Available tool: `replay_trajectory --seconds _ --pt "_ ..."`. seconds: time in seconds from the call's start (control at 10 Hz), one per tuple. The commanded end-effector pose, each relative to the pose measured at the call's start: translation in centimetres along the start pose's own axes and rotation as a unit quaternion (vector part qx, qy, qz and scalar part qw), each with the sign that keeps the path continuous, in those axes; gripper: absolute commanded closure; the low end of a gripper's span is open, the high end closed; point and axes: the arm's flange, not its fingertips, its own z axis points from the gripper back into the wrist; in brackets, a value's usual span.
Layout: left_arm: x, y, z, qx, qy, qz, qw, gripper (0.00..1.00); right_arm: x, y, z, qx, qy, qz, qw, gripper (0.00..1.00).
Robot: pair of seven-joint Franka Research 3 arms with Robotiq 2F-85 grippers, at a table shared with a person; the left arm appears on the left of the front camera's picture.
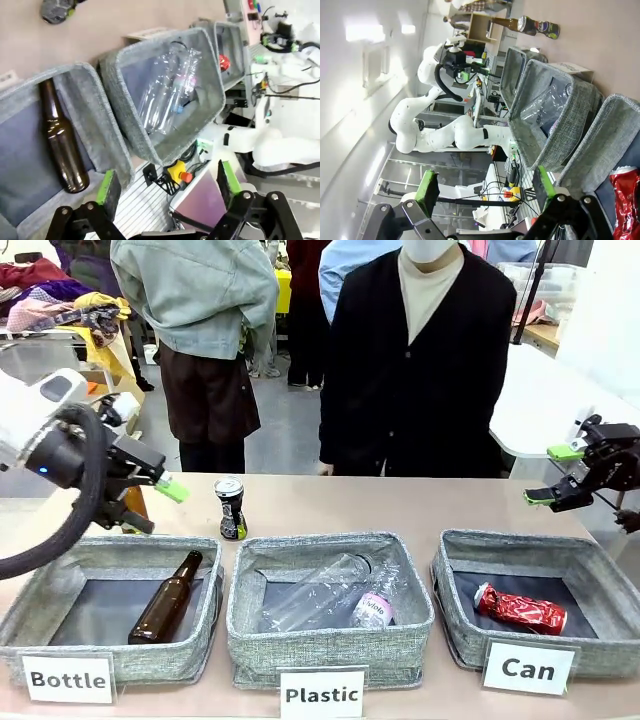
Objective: Sort the can waste into the basket.
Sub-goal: Pick up the can waste from the table and place it in the right Fabric basket.
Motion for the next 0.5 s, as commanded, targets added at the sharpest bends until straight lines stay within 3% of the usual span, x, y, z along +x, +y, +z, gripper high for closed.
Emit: replay_trajectory --seconds 0.0,0.2,0.4 --pt "-1.8 2.3 4.9 -0.053 -0.015 -0.003 0.999 0.0 0.0 0.2 0.0 -0.004 0.002 0.008 1.0 0.01" --pt "-4.1 4.7 7.9 -0.086 -0.074 -0.019 0.993 0.0 0.0 0.2 0.0 -0.004 0.002 0.008 1.0 0.01" --pt "-3.6 4.3 7.3 -0.049 -0.226 -0.058 0.971 0.0 0.0 0.2 0.0 -0.004 0.002 0.008 1.0 0.01"
